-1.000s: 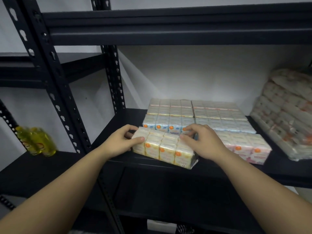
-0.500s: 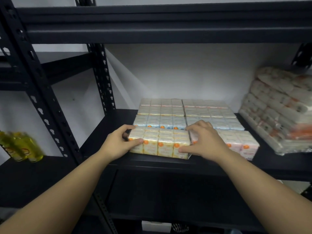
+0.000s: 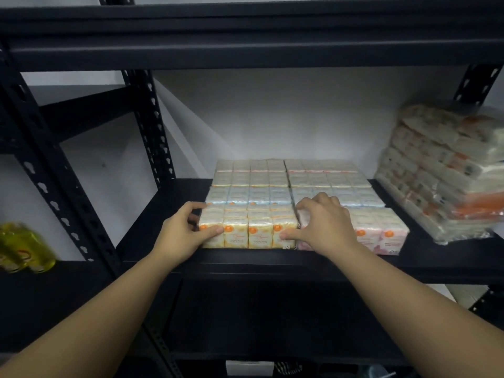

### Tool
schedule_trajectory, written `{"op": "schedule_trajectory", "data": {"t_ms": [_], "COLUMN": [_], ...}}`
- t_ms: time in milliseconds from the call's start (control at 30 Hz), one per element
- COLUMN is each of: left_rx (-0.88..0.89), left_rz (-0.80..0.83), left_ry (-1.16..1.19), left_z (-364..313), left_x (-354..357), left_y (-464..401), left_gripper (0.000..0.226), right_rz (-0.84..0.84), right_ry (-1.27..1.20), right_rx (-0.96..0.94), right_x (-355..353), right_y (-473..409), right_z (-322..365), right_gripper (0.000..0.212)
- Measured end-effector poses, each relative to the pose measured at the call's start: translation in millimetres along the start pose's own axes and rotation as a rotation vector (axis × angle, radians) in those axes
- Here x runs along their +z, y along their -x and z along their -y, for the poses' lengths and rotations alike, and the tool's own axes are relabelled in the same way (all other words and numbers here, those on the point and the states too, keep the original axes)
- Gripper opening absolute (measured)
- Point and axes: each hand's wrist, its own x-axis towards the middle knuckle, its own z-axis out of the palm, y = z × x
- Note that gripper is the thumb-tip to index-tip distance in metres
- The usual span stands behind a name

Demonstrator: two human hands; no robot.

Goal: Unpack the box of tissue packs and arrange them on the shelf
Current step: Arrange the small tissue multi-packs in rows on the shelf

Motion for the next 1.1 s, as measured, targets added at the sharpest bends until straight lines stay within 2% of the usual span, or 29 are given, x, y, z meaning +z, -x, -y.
{"op": "schedule_trajectory", "data": {"t_ms": [200, 333, 433, 533, 700, 933, 1100], "left_rx": [0.002, 0.172, 0.267, 0.286, 0.290, 0.328, 0.336], "left_rz": [0.066, 0.083, 0.207, 0.325, 0.458, 0.404, 0.385], "left_ry": [-0.110, -0.390, -0.684, -0.823, -0.917, -0.935, -0.939], "left_z": [-0.5, -16.6, -39.7, -54.5, -60.0, -50.6, -49.3], "left_x": [0.9, 7.6, 24.0, 43.2, 55.1, 61.7, 66.9], "left_y": [-9.9, -13.9, -21.4, -31.6, -48.0, -62.8, -72.0], "left_gripper": [0.083, 0.097, 0.108, 0.112, 0.126, 0.120, 0.120], "right_rz": [0.010, 0.072, 0.116, 0.183, 0.296, 0.211, 0.211], "right_ry": [0.037, -0.007, 0.052, 0.115, 0.167, 0.220, 0.228], "right_rx": [-0.034, -0.102, -0.078, -0.032, -0.057, -0.113, -0.109], "right_x": [-0.4, -12.5, -24.8, -32.6, -33.3, -19.7, -15.7], "right_y": [2.8, 8.2, 9.6, 7.8, 2.1, -20.2, -29.7], "right_z": [-1.6, -21.6, -41.5, -59.7, -77.3, -81.6, -83.1], "right_gripper": [0.086, 0.102, 0.120, 0.127, 0.138, 0.135, 0.133]}}
